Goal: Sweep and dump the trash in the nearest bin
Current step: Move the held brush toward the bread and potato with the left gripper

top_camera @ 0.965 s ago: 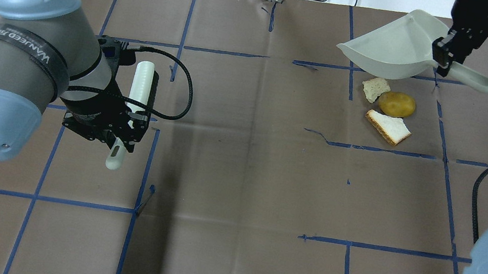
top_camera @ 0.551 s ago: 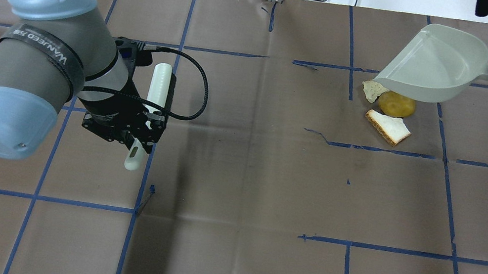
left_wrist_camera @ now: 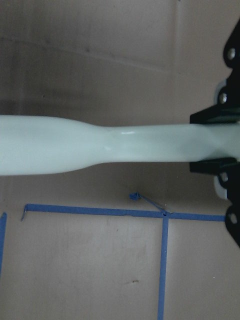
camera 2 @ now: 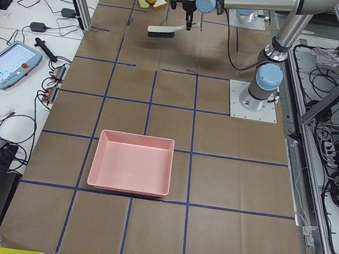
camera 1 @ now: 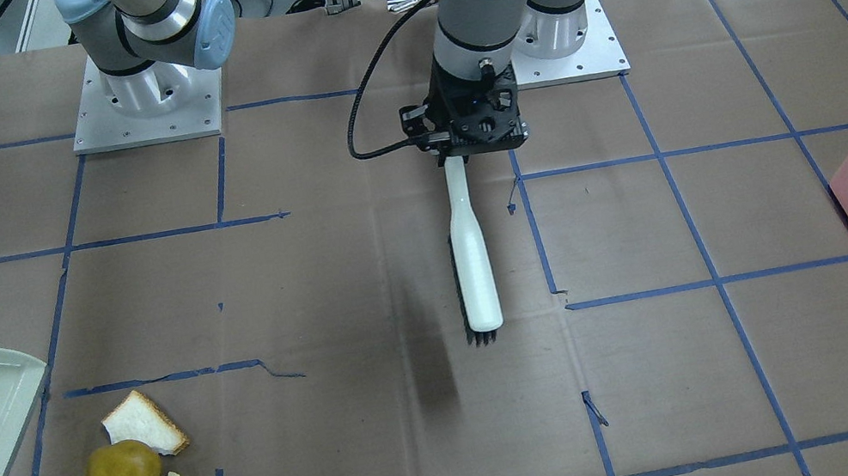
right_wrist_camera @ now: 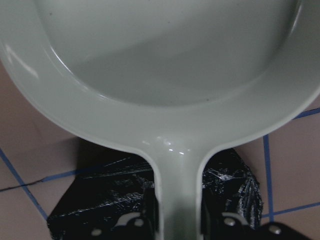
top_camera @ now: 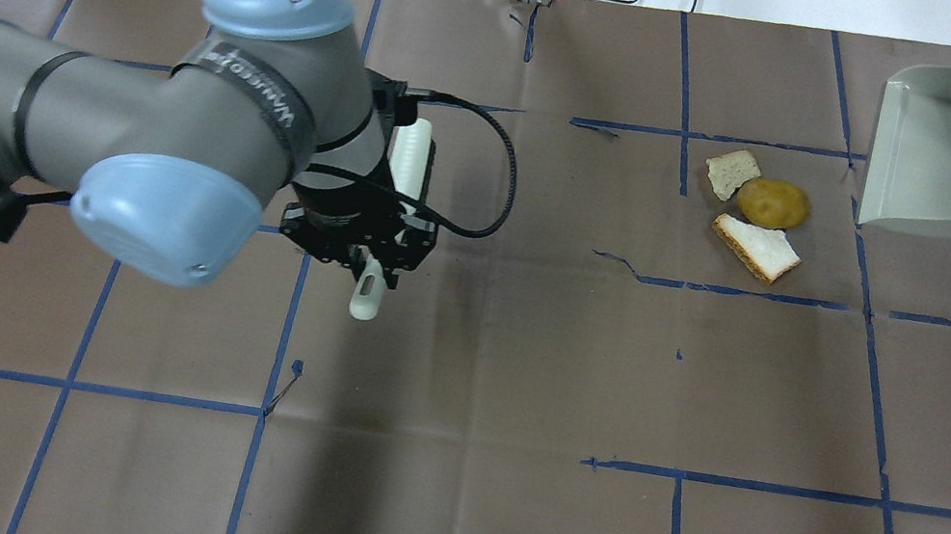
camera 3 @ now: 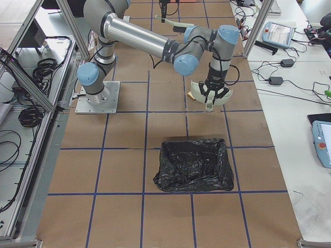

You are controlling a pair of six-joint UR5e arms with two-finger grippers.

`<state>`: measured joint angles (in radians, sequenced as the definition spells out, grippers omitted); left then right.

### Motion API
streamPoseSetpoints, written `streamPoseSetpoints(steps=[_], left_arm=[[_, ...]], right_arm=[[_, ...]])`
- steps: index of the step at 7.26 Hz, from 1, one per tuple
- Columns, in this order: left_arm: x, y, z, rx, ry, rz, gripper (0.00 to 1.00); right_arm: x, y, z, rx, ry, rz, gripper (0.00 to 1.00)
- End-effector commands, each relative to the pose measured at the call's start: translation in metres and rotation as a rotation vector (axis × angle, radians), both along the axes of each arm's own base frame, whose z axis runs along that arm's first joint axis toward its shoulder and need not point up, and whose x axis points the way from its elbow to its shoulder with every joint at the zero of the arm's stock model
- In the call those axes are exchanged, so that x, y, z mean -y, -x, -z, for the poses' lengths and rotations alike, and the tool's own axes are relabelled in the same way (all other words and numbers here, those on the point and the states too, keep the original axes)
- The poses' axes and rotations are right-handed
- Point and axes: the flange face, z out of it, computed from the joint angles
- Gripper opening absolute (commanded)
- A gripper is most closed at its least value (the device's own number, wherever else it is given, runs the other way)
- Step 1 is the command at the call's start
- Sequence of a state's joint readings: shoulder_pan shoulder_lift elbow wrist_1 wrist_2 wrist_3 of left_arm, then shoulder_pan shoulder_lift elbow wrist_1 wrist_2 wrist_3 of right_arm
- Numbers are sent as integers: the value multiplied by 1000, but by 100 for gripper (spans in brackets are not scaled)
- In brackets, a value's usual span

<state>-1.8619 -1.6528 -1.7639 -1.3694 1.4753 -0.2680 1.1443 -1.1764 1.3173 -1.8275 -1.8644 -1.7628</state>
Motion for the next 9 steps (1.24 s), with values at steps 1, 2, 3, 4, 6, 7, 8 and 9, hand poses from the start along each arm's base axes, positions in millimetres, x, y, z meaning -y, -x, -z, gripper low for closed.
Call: streamPoseSetpoints(steps=[1,2,3,4,6,7,8,9], left_arm=[[33,90,16,1,-2,116,14],[44,126,20,-4,13,161,15],[58,148,24,-12,25,181,16],[72,174,36,-19,42,188,16],[87,228,49,-27,80,117,16],[87,252,57,-16,81,119,15],[92,269,70,-20,78,98,15],[97,284,78,-5,85,83,14]], right_arm=[[8,8,37,-45,61,-119,1],[11,11,45,-79,83,-173,1],[14,14,57,-80,69,-191,0],[19,16,75,-68,36,-221,0],[23,18,91,-68,14,-254,0],[24,20,96,-65,5,-263,0],[24,28,103,-62,1,-255,0],[24,45,114,-66,6,-249,0]])
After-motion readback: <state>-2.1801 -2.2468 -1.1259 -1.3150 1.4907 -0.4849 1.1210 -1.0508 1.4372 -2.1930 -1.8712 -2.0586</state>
